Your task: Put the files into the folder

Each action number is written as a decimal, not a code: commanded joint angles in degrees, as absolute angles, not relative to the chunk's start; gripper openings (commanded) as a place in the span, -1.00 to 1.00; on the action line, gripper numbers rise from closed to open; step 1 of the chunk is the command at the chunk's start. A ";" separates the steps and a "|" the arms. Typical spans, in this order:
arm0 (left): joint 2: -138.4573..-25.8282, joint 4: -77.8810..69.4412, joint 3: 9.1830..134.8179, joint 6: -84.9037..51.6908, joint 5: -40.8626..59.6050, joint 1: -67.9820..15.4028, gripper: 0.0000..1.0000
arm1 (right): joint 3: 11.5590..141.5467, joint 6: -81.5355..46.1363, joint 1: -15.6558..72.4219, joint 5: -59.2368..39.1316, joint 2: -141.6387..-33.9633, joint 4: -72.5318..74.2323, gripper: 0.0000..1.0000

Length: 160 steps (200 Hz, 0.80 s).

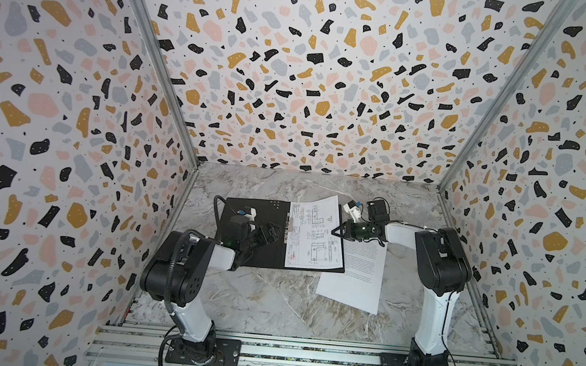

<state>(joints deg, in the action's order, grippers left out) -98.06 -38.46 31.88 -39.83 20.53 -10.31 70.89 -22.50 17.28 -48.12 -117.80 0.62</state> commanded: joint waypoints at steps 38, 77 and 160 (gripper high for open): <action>-99.50 -27.33 28.92 -40.25 20.11 -10.55 1.00 | 71.30 -23.63 16.88 -44.77 -117.07 -1.73 -0.22; -99.41 -27.25 28.83 -40.17 20.00 -10.55 0.99 | 71.39 -24.03 16.59 -42.90 -116.71 -2.82 0.13; -98.31 -25.50 29.51 -39.62 18.91 -10.55 0.99 | 69.90 -25.27 15.05 -38.66 -113.62 -4.19 0.45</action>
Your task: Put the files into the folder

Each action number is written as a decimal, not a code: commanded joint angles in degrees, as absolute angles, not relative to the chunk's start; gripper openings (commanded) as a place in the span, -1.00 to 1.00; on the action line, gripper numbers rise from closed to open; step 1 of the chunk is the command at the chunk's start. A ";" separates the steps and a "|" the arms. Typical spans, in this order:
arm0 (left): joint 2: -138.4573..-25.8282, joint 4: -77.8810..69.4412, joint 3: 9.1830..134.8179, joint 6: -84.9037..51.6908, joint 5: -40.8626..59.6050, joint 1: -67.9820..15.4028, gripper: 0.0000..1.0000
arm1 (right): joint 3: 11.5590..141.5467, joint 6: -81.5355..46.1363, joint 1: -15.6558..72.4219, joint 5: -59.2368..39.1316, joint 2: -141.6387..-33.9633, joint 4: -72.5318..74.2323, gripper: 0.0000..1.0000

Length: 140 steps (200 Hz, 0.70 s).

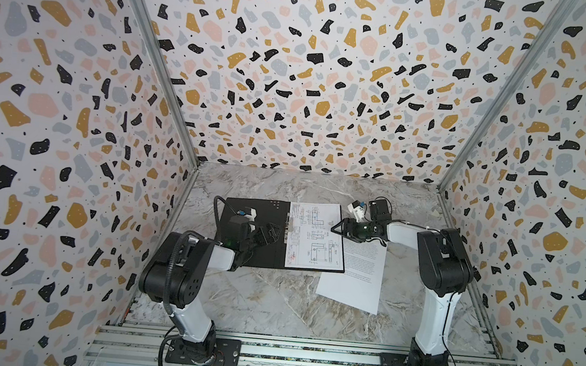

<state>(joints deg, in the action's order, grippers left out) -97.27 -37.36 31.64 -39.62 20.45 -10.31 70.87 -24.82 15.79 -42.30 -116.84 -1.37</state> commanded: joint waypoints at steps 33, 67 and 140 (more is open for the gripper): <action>-97.11 -24.88 29.50 -38.99 18.30 -10.55 0.99 | 67.60 -25.30 14.77 -34.57 -110.79 -3.63 0.49; -95.52 -23.84 29.57 -38.24 17.59 -10.68 0.99 | 62.72 -26.20 14.38 -33.14 -106.68 0.18 0.51; -86.83 -19.25 30.22 -36.14 10.58 -14.26 0.99 | 52.64 -27.75 14.24 -32.27 -100.02 7.06 0.50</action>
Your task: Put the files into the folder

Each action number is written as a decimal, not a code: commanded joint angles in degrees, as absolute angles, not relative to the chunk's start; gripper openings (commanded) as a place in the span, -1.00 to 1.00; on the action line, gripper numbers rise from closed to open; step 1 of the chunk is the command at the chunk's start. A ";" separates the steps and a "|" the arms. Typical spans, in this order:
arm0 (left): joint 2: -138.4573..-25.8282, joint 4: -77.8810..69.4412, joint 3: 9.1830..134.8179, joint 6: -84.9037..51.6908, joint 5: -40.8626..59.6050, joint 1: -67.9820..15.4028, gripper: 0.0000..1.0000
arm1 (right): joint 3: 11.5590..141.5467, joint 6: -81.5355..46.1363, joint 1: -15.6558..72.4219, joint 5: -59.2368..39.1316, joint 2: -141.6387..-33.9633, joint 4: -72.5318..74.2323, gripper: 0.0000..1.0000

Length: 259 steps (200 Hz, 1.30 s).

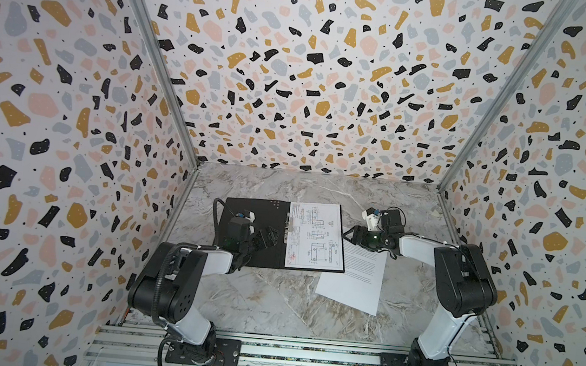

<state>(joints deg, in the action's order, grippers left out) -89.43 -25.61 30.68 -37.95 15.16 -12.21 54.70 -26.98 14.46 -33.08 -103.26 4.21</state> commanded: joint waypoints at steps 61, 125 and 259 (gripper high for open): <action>-77.29 -15.97 29.05 -33.52 -1.55 -23.56 0.99 | 48.17 -28.03 14.06 -32.35 -99.93 7.46 0.50; -72.90 -12.58 28.51 -32.52 -8.30 -29.67 0.99 | 43.40 -27.97 12.21 -30.32 -98.96 7.47 0.50; -88.59 -15.93 39.11 -33.70 -3.55 -49.60 1.00 | 39.24 -25.04 6.12 -34.21 -91.21 6.99 0.62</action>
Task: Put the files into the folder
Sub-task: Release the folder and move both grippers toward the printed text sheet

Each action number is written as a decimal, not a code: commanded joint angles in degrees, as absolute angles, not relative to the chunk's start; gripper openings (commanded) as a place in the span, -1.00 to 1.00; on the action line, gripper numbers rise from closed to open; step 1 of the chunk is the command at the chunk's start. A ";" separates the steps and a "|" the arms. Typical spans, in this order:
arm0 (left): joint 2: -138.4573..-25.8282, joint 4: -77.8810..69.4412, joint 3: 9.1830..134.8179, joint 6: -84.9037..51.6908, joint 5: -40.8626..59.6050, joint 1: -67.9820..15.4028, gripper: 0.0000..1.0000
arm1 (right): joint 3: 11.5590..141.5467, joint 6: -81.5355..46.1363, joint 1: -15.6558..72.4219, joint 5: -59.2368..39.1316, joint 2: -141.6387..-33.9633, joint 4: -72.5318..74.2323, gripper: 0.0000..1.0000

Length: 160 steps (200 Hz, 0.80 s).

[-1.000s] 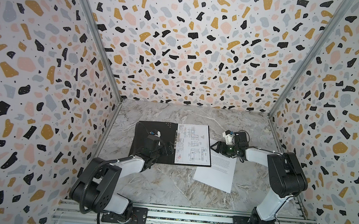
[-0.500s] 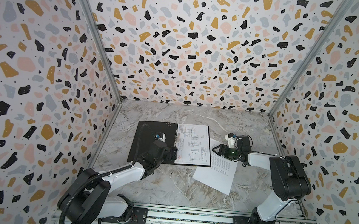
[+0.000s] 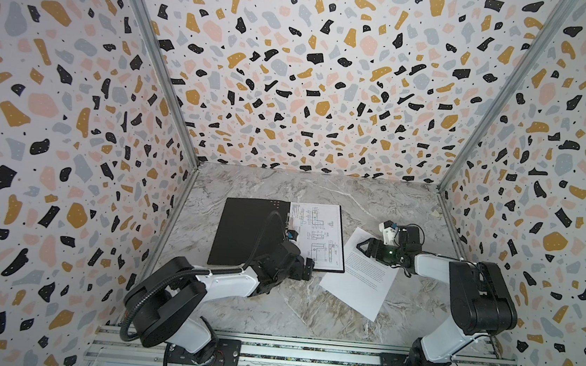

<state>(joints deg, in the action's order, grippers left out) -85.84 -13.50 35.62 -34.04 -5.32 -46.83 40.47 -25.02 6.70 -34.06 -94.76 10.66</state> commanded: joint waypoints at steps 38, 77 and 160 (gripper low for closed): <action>-91.97 -15.69 40.96 -33.98 -1.77 -52.88 0.99 | 37.48 -25.49 4.21 -33.28 -85.99 5.59 0.74; -94.38 -14.77 42.77 -32.97 0.04 -55.32 1.00 | 34.71 -25.13 0.52 -31.65 -81.00 2.95 0.83; -97.62 -10.47 45.94 -32.00 -0.51 -58.98 0.99 | 27.11 -25.81 -6.19 -28.26 -72.00 -0.48 0.97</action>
